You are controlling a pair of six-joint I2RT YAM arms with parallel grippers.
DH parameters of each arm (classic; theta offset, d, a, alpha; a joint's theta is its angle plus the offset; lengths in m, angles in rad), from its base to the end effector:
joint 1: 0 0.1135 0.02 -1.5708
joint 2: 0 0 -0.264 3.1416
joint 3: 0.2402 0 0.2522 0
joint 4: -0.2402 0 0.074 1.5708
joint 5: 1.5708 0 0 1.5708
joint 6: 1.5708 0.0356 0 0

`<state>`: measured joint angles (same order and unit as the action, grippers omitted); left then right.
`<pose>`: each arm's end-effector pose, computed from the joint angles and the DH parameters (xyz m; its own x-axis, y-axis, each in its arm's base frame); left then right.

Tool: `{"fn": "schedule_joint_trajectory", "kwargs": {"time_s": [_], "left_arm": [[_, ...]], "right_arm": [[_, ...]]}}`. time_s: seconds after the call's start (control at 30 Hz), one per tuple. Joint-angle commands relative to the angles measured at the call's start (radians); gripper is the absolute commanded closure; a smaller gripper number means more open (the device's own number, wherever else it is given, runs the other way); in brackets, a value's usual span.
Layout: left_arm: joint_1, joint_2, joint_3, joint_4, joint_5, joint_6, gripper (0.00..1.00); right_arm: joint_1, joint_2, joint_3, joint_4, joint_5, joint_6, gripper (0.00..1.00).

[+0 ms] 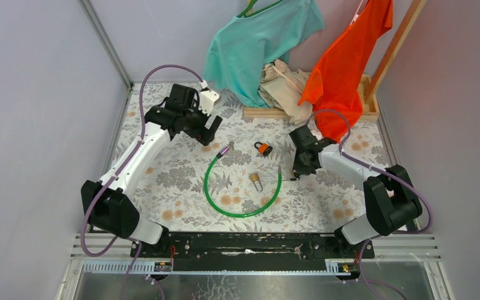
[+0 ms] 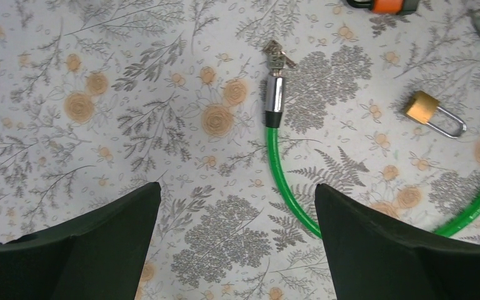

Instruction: Unlock with the key

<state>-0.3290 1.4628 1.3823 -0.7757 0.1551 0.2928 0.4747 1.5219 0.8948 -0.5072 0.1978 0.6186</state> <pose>0.2936 -0.1060 0.3336 -0.5646 0.4941 -0.6611 0.6037 0.7934 0.0774 0.2582 0.1248 0.1833 -0.8737 0.1903 -0.4477 0.1625 0.9816 0.1001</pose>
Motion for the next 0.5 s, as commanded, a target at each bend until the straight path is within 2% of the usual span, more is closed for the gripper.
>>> {"fn": "schedule_joint_trajectory", "kwargs": {"time_s": [0.0, 0.17, 0.27, 0.47], "left_arm": [[0.003, -0.007, 0.048, -0.03, 0.122, -0.035, 0.0], [0.004, -0.005, 0.04, -0.038, 0.25, -0.049, 0.0], [0.003, -0.006, 0.031, -0.037, 0.334, -0.058, 0.0], [0.0, -0.024, 0.006, -0.05, 0.628, -0.015, 0.0]], "right_arm": [[-0.005, -0.087, 0.071, -0.055, 0.009, -0.048, 1.0], [-0.005, -0.142, 0.106, -0.078, -0.019, -0.073, 1.0], [-0.004, -0.191, 0.118, -0.048, -0.101, -0.089, 1.0], [0.019, -0.309, 0.154, 0.116, -0.515, -0.145, 1.0]]}}
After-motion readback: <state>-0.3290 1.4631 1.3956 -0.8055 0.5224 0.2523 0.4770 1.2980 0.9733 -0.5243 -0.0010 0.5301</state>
